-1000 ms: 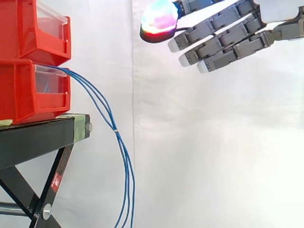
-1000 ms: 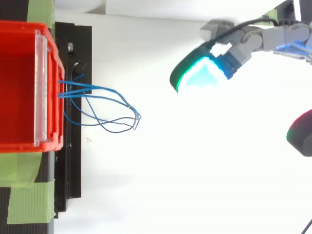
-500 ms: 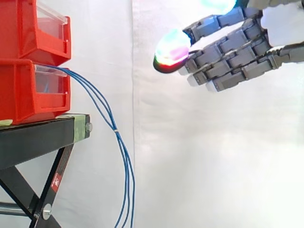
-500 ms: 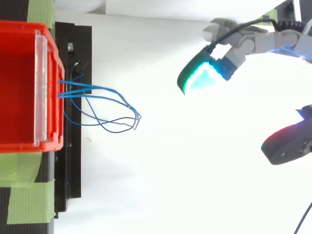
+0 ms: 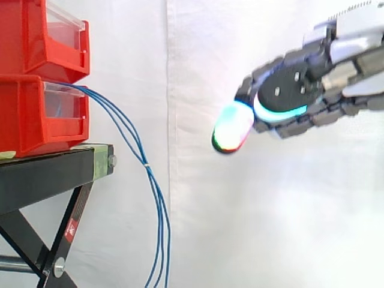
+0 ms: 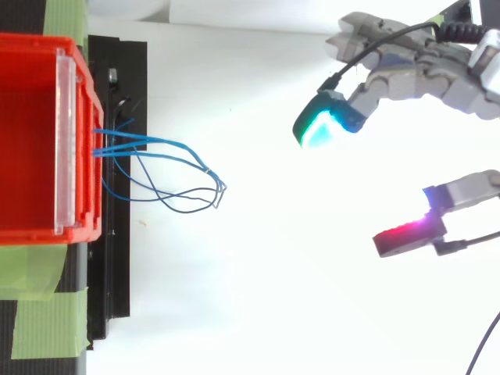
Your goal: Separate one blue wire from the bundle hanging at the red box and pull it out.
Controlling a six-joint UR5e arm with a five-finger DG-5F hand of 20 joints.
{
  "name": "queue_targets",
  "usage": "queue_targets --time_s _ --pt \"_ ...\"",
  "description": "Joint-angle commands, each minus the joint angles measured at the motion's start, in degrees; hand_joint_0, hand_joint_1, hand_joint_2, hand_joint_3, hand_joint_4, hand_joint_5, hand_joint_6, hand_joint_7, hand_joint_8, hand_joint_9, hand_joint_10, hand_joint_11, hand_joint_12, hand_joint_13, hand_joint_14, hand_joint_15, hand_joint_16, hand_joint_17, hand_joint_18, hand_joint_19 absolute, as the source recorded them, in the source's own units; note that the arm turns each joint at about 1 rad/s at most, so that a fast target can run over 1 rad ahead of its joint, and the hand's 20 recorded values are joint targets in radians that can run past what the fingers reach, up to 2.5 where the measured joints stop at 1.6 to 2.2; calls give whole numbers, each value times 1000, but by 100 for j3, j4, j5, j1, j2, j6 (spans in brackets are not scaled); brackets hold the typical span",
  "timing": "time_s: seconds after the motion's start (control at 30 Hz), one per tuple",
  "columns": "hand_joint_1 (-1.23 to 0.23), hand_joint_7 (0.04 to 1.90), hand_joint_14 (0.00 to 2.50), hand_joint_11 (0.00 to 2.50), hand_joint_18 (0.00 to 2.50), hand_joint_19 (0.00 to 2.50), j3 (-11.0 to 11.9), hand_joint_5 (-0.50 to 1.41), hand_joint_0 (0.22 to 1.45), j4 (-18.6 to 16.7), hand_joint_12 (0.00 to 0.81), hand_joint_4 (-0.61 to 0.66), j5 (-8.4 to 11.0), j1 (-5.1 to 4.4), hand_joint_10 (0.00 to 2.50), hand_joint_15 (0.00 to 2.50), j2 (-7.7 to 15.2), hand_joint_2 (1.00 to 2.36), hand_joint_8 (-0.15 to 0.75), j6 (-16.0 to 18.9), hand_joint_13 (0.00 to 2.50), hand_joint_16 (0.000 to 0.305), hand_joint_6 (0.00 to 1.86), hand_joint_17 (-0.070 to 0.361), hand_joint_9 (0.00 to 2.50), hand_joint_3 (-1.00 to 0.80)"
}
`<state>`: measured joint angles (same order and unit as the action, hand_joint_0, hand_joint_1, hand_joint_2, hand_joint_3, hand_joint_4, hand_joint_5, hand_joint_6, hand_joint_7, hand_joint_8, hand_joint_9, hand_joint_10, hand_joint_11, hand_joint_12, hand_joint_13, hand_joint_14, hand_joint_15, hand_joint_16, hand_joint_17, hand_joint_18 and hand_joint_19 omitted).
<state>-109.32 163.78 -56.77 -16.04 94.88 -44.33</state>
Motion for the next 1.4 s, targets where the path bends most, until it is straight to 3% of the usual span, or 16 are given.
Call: queue_targets --time_s 0.0,0.17,0.33,0.47,0.53,0.57,0.67,0.73,0.97,1.03,1.2,1.37 --pt "-738 911 0 0 0 34 7 -250 485 -13 341 167 -1 4 0 60 312 1000 214 91 0 65 502 147 72 -500" --pt "-714 878 2 0 0 40 -2 -254 480 -224 343 162 96 4 0 64 435 1000 217 399 0 66 503 148 77 -500" --pt "-702 865 2 0 0 53 -2 -256 481 -488 344 160 394 -5 0 64 452 1000 218 408 0 66 503 148 80 -500" --pt "-690 860 3 0 0 44 -2 -256 480 -699 344 160 517 22 0 72 663 1000 220 434 0 65 502 147 86 -500" --pt "-709 845 2 0 0 20 -2 -251 479 -839 348 168 517 57 0 46 909 1000 227 469 23 66 502 148 121 -500" --pt "-701 843 0 0 0 18 -2 -250 479 -1015 347 168 526 57 0 47 1032 1000 228 584 28 66 502 148 122 -500" --pt "-698 842 2 0 0 23 -2 -251 480 -1411 347 168 553 57 0 52 1111 1000 229 715 34 66 502 148 129 -500" --pt "-693 842 2 0 0 17 -2 -251 479 -1639 347 167 614 57 0 52 1111 1000 230 698 35 66 502 148 131 -500" --pt "-688 838 2 0 0 36 7 -250 481 -1797 347 168 816 30 0 55 1182 1000 230 487 48 66 502 147 137 -500" --pt "-688 843 0 0 0 41 7 -249 483 -2008 346 169 904 22 0 53 1322 1000 230 469 49 65 502 147 140 -500" --pt "-689 840 2 0 0 45 7 -246 483 -2685 346 173 913 13 0 61 1744 1000 232 557 59 65 502 145 151 -500" --pt "-688 845 1 0 0 56 7 -243 487 -3204 345 181 922 -31 0 63 1850 1000 233 487 73 64 503 145 165 -500"
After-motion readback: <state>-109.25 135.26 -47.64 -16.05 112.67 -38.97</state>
